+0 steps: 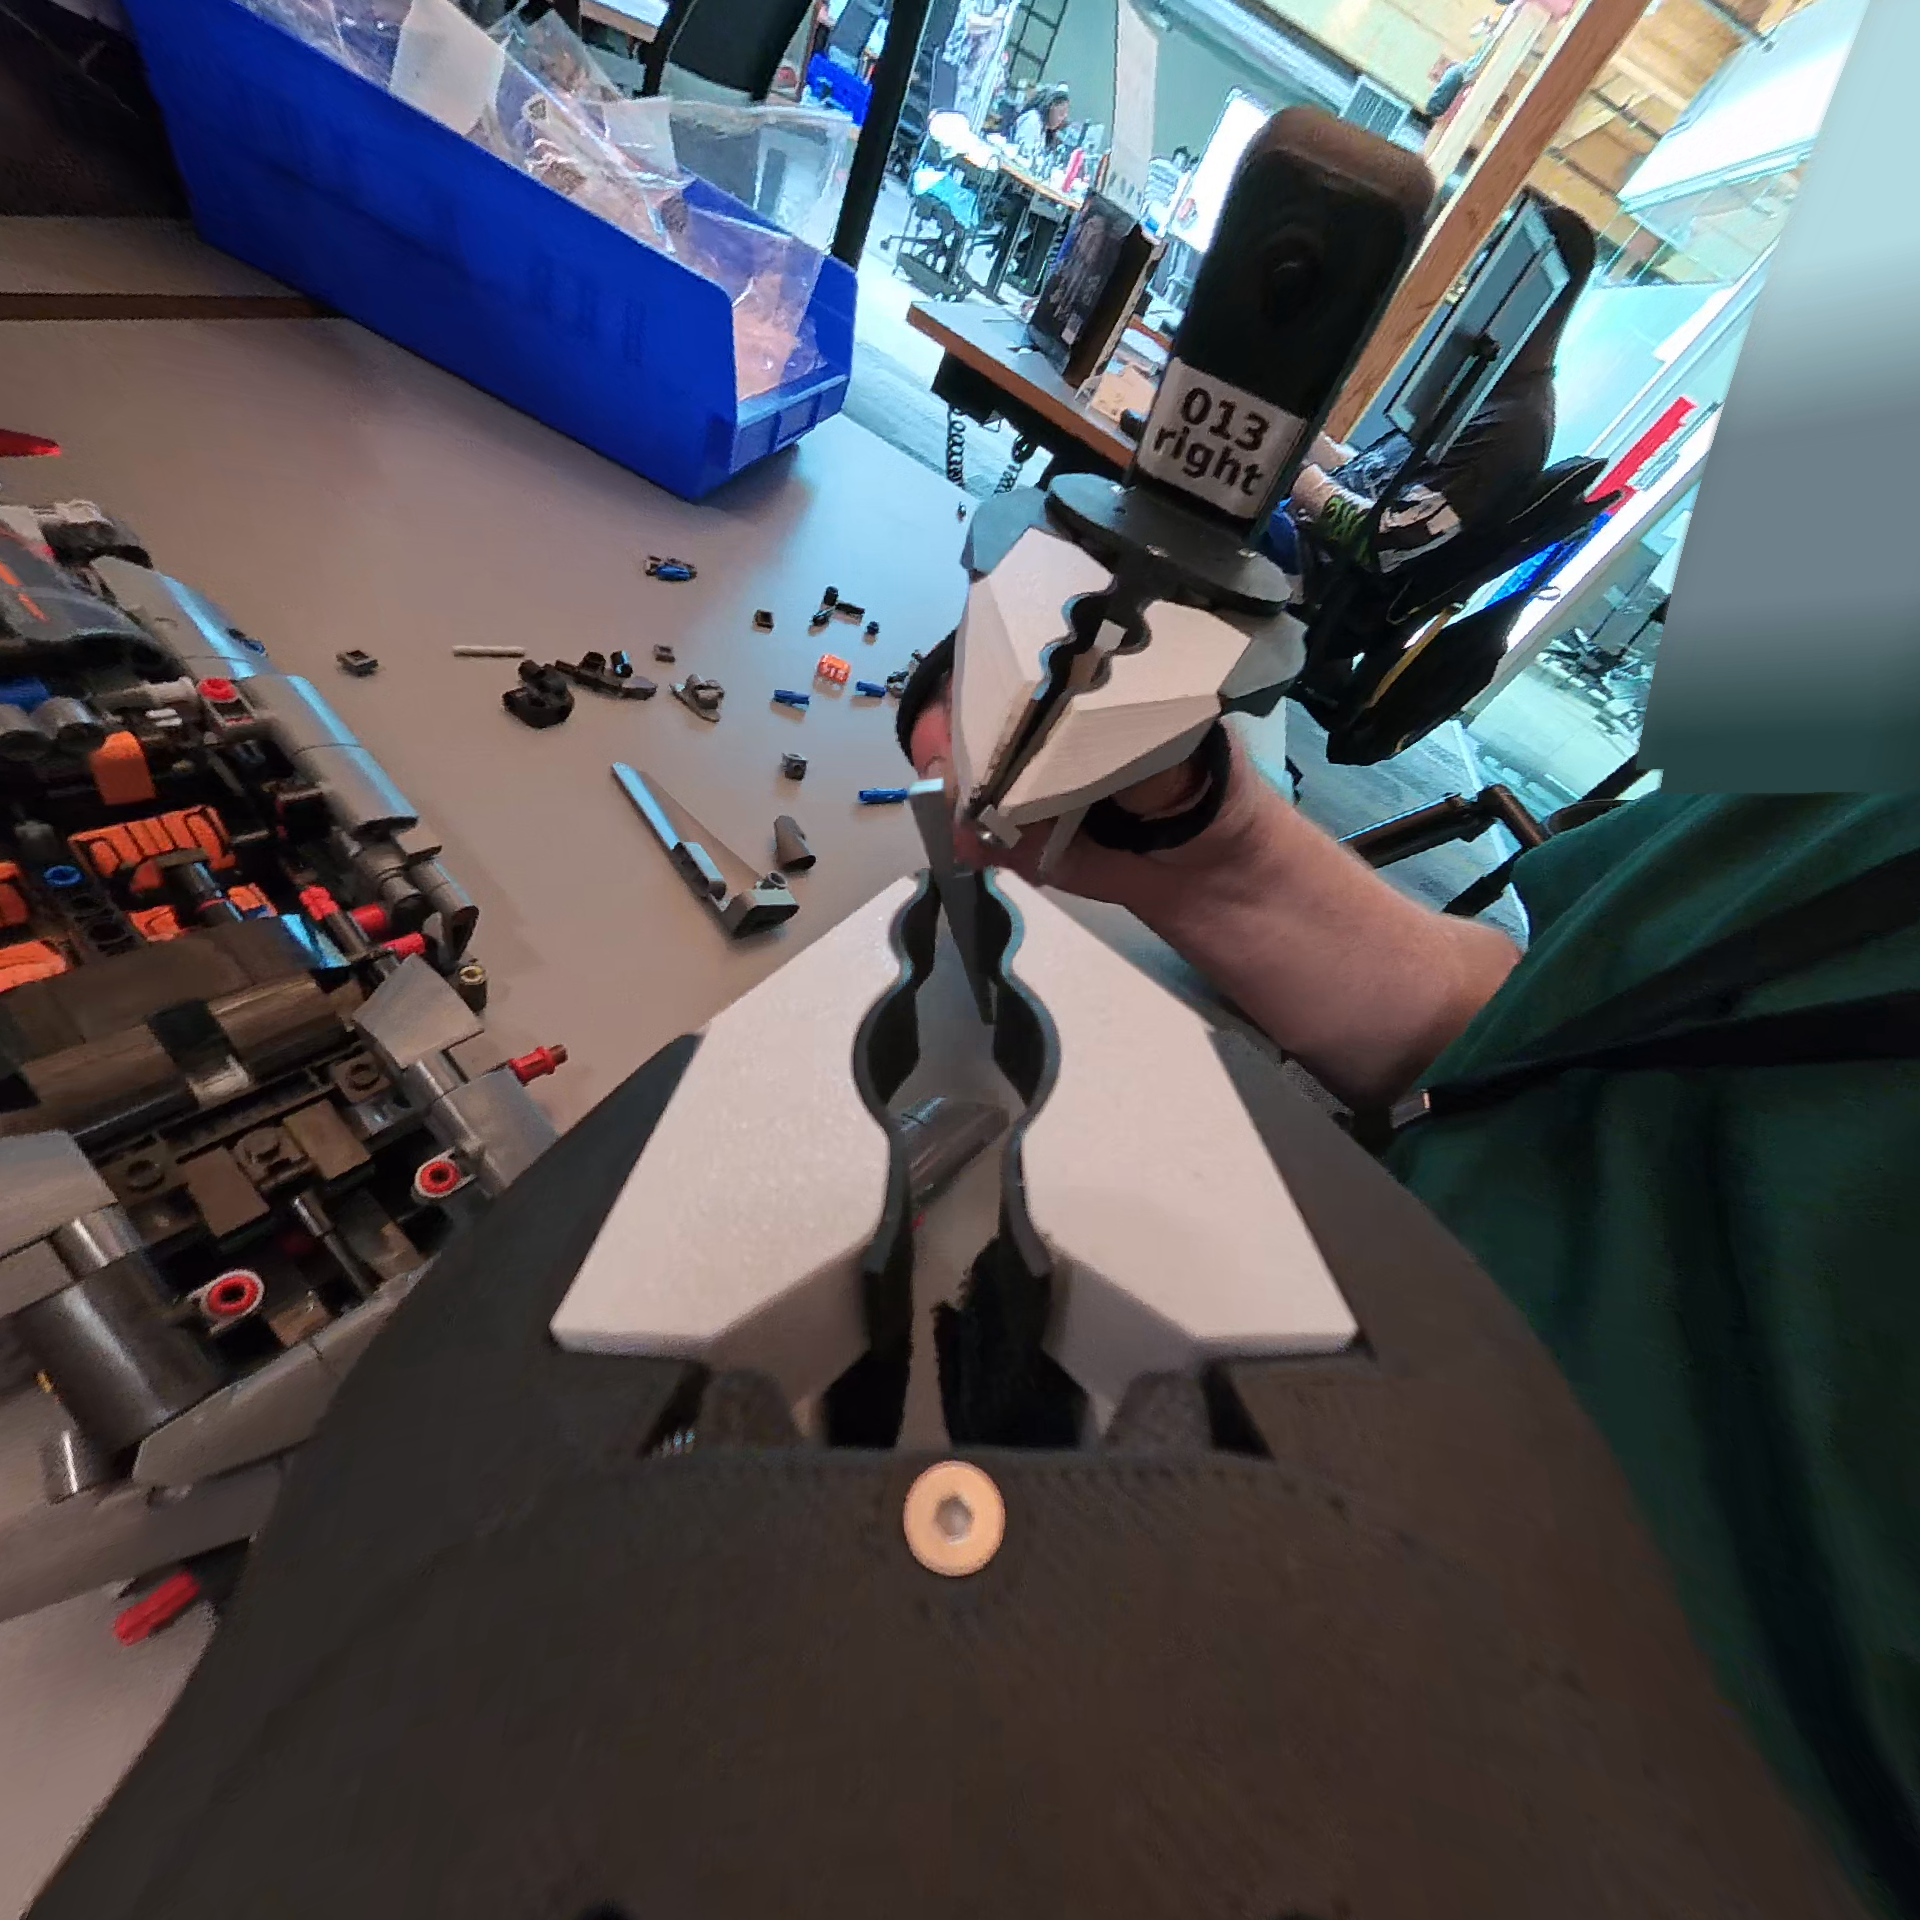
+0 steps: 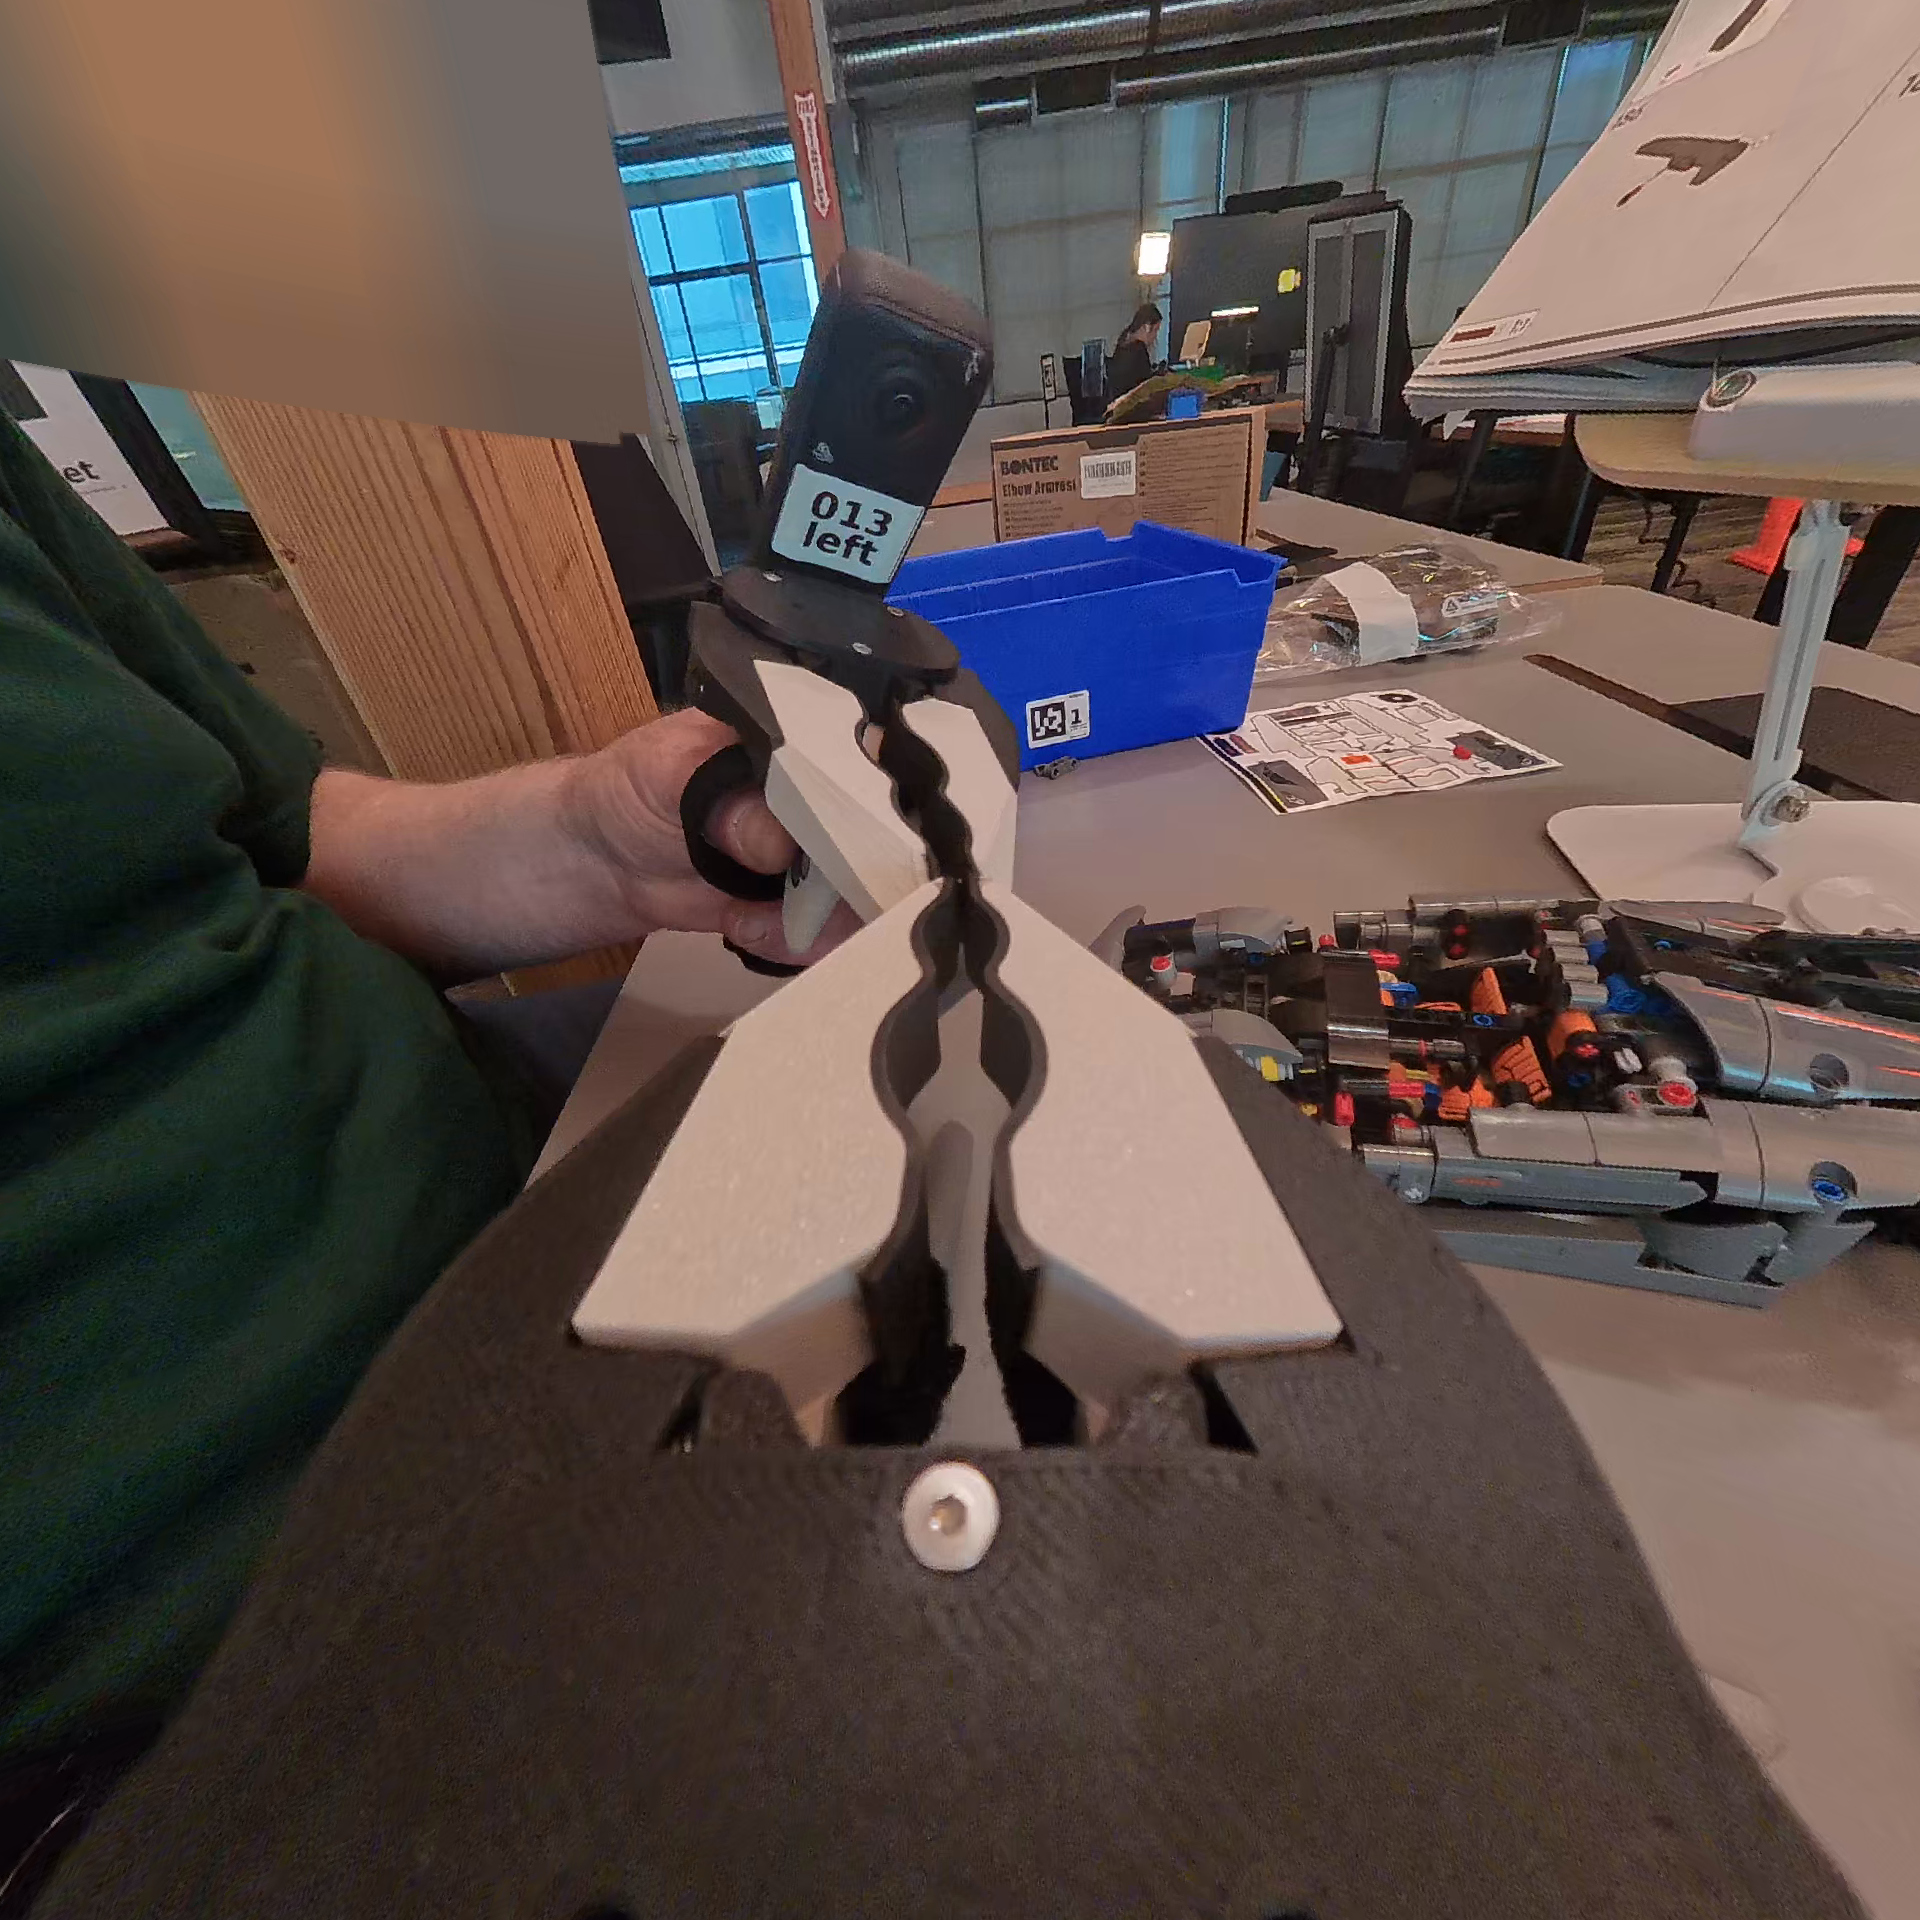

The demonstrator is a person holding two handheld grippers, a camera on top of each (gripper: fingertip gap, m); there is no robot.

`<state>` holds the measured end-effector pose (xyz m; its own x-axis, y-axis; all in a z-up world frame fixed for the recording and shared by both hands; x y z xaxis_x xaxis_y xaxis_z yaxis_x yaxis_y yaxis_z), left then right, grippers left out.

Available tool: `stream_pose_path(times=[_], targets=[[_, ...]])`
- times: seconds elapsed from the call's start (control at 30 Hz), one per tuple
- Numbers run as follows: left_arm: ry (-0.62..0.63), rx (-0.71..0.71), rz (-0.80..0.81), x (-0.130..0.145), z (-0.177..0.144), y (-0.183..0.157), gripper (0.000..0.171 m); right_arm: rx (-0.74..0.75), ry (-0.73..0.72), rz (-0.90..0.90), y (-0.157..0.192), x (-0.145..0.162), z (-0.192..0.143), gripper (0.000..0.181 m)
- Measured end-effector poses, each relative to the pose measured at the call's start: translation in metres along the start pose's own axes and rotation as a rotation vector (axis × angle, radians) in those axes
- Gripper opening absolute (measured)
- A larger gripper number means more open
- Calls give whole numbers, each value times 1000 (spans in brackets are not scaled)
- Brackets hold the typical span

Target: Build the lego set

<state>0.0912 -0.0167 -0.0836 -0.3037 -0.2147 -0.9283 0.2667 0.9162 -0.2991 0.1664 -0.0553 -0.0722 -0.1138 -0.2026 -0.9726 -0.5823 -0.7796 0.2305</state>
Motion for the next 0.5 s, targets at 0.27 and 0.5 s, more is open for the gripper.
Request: stream_pose_path(times=[0.27, 0.5], targets=[[4, -28, -28, -1, -2, 5, 5, 81, 45, -95, -1, 2, 1, 0], [28, -36, -56, 1, 1, 7, 5, 176, 81, -186, -4, 3, 2, 0]])
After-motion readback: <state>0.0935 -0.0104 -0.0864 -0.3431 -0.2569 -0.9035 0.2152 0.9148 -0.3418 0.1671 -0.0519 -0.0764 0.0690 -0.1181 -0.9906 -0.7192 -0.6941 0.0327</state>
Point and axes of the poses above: each gripper's, where its closed fingertips meet, z out along the fingers, x out of its underside, y = z × x across the jaws, the point moved 5 cm from there along -z, back along the fingers, and after that the axes turned 7 degrees about z, right-handed, at the moved point
